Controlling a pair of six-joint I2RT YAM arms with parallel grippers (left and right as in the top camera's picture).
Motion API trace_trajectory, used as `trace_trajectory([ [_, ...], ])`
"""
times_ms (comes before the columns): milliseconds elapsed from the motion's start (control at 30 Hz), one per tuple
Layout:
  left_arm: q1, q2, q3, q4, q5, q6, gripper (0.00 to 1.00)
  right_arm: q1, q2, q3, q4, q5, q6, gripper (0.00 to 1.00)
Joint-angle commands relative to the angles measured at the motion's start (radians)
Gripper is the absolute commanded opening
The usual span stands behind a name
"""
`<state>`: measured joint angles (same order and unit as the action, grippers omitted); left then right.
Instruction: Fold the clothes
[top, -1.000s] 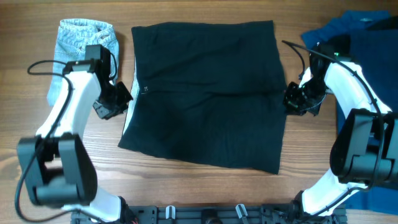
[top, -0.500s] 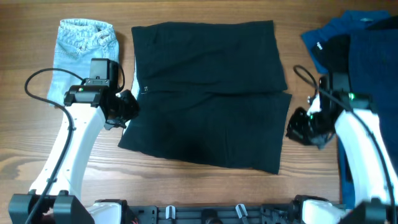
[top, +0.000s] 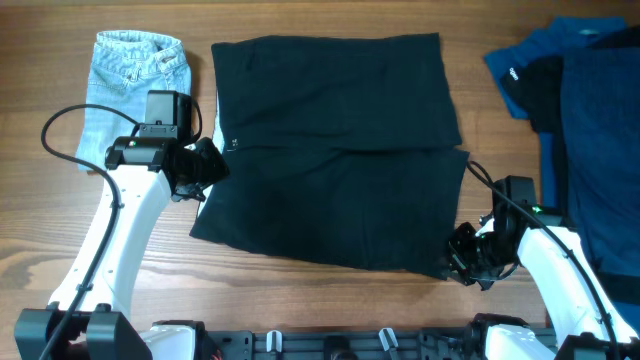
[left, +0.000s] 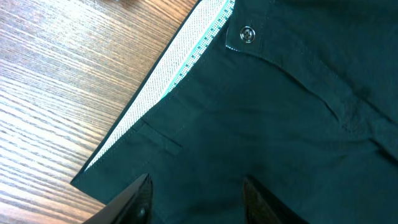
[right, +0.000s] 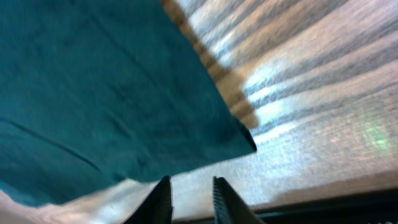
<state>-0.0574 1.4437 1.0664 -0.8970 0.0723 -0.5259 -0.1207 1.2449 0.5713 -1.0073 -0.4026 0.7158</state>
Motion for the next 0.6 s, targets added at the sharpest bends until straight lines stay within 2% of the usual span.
trace_trajectory([
  [0, -0.005, 0.012, -0.008, 0.000, -0.003, -0.006, 0.48, 0.000, -0.012, -0.005, 0.027, 0.037, 0.073, 0.77],
  [100, -0.005, 0.012, -0.008, 0.001, -0.003, -0.006, 0.48, 0.000, -0.012, -0.007, 0.016, 0.036, 0.065, 0.76],
  [267, -0.005, 0.012, -0.008, 0.014, -0.003, -0.006, 0.48, 0.000, -0.012, -0.009, -0.008, 0.035, 0.065, 0.68],
  [400, -0.004, 0.012, -0.008, 0.022, -0.003, -0.006, 0.49, 0.000, -0.012, -0.019, -0.017, 0.035, 0.069, 0.68],
  [567, -0.005, 0.012, -0.008, 0.019, -0.002, -0.006, 0.49, 0.000, -0.012, -0.087, 0.102, -0.008, 0.080, 0.60],
])
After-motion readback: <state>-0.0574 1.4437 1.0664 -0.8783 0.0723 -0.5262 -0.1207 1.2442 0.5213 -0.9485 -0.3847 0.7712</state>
